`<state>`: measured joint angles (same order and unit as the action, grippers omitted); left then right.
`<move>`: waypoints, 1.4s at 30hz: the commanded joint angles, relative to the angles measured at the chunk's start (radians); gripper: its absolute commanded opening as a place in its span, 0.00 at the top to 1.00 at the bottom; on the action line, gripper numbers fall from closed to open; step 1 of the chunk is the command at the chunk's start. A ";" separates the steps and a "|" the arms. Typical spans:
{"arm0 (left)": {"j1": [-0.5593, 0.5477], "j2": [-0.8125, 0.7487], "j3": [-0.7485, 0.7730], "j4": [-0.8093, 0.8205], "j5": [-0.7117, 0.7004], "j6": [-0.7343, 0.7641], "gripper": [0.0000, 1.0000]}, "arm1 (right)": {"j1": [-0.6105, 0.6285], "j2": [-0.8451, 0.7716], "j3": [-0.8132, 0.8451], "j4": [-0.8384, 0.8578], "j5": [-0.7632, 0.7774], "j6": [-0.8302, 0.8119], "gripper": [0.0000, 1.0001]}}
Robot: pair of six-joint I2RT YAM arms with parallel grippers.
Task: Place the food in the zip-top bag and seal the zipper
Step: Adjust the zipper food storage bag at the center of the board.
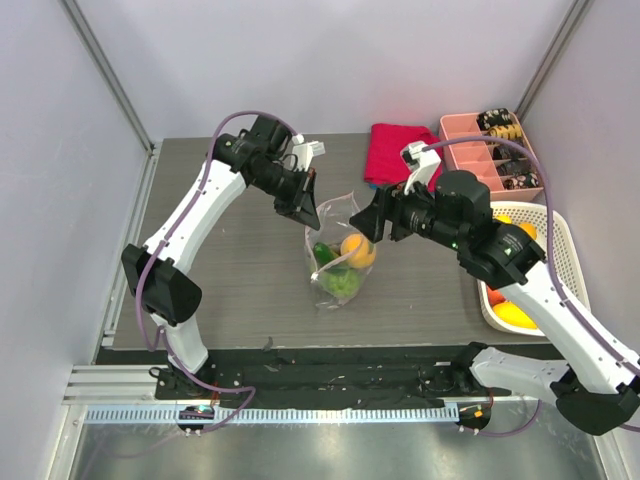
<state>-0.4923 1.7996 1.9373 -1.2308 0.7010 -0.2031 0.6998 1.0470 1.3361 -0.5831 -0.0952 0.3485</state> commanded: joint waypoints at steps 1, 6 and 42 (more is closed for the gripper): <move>0.004 -0.034 0.042 0.011 0.023 -0.007 1.00 | 0.000 0.019 -0.032 -0.044 -0.029 0.069 0.29; 0.004 -0.045 0.032 0.007 0.018 0.004 1.00 | -0.002 0.083 -0.035 -0.066 -0.015 0.086 0.34; -0.006 -0.016 0.167 -0.233 -0.156 0.163 0.89 | -0.260 0.197 0.043 -0.054 -0.589 0.115 0.99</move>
<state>-0.5102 1.7741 2.1155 -1.3529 0.5709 -0.0208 0.4412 1.2331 1.3640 -0.7033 -0.6601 0.4652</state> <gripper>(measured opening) 0.043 0.020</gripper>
